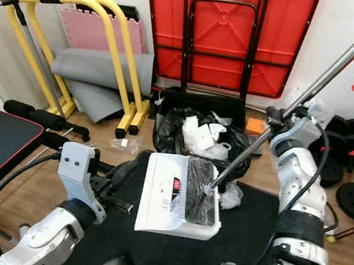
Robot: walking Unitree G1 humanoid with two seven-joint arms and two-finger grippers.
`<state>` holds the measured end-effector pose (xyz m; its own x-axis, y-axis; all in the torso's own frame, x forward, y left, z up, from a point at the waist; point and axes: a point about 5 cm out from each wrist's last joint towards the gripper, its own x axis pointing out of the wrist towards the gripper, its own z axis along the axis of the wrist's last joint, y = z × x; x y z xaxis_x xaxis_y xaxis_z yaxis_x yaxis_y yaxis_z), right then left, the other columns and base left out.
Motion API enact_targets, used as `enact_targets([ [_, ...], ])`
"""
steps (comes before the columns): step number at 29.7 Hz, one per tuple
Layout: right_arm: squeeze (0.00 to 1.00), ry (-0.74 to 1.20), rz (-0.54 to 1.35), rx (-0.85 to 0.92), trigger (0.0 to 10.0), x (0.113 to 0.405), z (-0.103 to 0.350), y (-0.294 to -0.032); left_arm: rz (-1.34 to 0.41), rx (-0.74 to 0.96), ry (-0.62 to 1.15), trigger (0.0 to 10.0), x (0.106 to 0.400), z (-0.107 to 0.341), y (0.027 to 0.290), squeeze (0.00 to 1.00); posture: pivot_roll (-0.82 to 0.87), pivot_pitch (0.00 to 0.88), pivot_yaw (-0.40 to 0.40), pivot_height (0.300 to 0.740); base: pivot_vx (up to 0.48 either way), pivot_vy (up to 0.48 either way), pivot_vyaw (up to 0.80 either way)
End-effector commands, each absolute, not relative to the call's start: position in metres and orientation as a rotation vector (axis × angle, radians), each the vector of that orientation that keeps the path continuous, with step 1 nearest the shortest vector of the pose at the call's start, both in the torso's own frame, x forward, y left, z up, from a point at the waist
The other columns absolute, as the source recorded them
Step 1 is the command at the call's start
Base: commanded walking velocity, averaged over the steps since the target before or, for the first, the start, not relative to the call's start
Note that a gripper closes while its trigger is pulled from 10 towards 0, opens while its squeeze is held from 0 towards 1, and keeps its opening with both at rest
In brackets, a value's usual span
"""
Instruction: Sweep floor
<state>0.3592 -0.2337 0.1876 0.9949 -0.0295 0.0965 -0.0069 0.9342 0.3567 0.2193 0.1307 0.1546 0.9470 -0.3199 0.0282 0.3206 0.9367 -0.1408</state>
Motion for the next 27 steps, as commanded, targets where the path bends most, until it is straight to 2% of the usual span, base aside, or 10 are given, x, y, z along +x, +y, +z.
enact_targets([
  [1, 0.0, -0.16, 0.004, 0.387, 10.0, 0.359, 0.201, -0.232, -0.328, -0.132, -0.011, 10.0, 0.221, 0.154, 0.133, 0.0, -0.09, 0.0, 0.006, 0.675, 0.0, 0.0, 0.0],
  [16, 0.0, -0.121, 0.018, 0.346, 10.0, 0.349, 0.188, -0.229, -0.294, -0.101, -0.045, 10.0, 0.222, 0.158, 0.136, 0.0, -0.1, 0.0, 0.008, 0.74, 0.0, 0.0, 0.0],
  [27, 0.0, -0.069, 0.072, 0.298, 10.0, 0.33, 0.166, -0.214, -0.286, -0.081, -0.069, 10.0, 0.223, 0.161, 0.14, 0.0, -0.11, 0.0, 0.012, 0.74, 0.0, 0.0, 0.0],
])
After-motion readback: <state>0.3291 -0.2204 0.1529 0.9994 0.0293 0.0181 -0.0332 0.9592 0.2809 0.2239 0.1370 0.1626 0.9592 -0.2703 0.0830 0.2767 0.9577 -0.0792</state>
